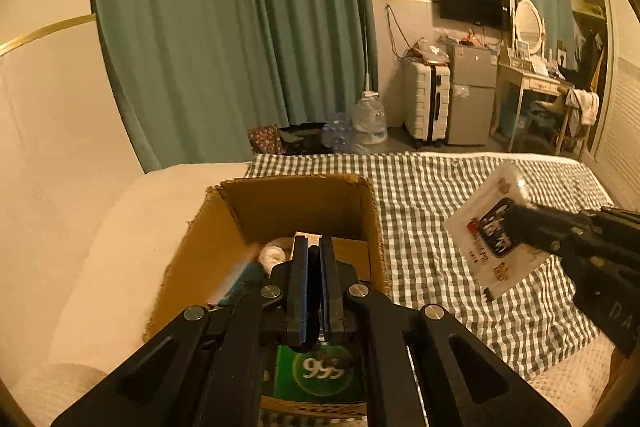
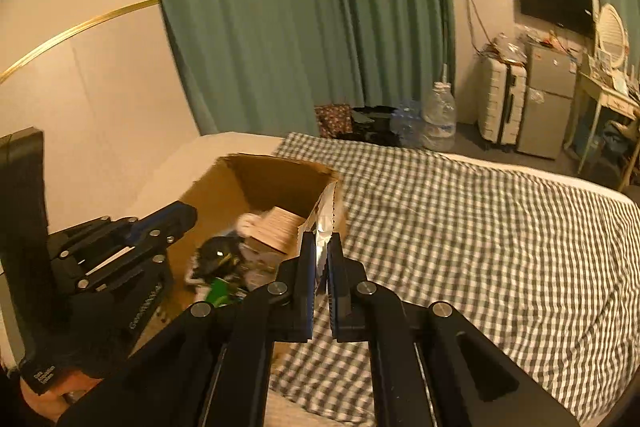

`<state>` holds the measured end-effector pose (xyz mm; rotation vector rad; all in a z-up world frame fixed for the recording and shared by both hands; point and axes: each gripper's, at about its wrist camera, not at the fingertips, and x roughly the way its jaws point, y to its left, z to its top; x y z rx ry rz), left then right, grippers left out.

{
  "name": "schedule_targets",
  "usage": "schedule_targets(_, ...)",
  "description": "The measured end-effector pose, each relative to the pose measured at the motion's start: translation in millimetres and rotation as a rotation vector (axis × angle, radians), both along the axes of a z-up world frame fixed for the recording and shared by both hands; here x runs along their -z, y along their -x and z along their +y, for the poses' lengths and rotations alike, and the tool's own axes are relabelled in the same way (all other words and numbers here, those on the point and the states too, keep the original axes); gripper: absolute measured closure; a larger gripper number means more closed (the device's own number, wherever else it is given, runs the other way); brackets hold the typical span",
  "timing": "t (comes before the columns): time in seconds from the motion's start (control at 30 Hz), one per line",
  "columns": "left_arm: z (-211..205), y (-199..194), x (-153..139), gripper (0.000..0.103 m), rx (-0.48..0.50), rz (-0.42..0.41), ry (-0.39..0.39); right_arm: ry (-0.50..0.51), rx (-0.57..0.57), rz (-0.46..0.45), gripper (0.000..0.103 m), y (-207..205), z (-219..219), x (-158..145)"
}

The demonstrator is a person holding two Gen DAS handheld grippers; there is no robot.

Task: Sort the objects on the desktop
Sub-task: 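Lift the hair tie and packet and carry both over the cardboard box, then lower the hair tie and packet into the box and open both tools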

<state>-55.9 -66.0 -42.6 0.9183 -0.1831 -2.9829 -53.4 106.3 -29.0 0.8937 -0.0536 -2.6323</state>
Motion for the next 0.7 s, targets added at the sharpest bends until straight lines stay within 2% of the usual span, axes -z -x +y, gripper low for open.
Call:
schedule_targets(0.2,-28.8,-0.7,-3.5,0.099,-0.021,0.0,-0.006,-0.013,-0.045,-0.008,0.098,3.9,-33.0,-6.9)
schedule_targets(0.27,-43.6,2.7,-2.4,0.099,-0.046,-0.008,-0.032,-0.014,-0.055,-0.014,0.098,5.6,-44.2,-6.5)
schedule_targets(0.37,-60.4,12.8,4.8,0.099,-0.091,-0.045,-0.075,-0.044,-0.081,-0.03,0.098,7.9,-65.1,0.4)
schedule_targets(0.47,-67.6,19.6,13.3,0.099,-0.113,-0.066,-0.058,-0.06,-0.102,-0.042,0.098,13.5,-80.2,6.2)
schedule_targets(0.7,-86.4,42.8,37.4,0.099,-0.15,-0.146,-0.075,-0.089,-0.134,-0.08,0.098,31.8,-105.7,30.7)
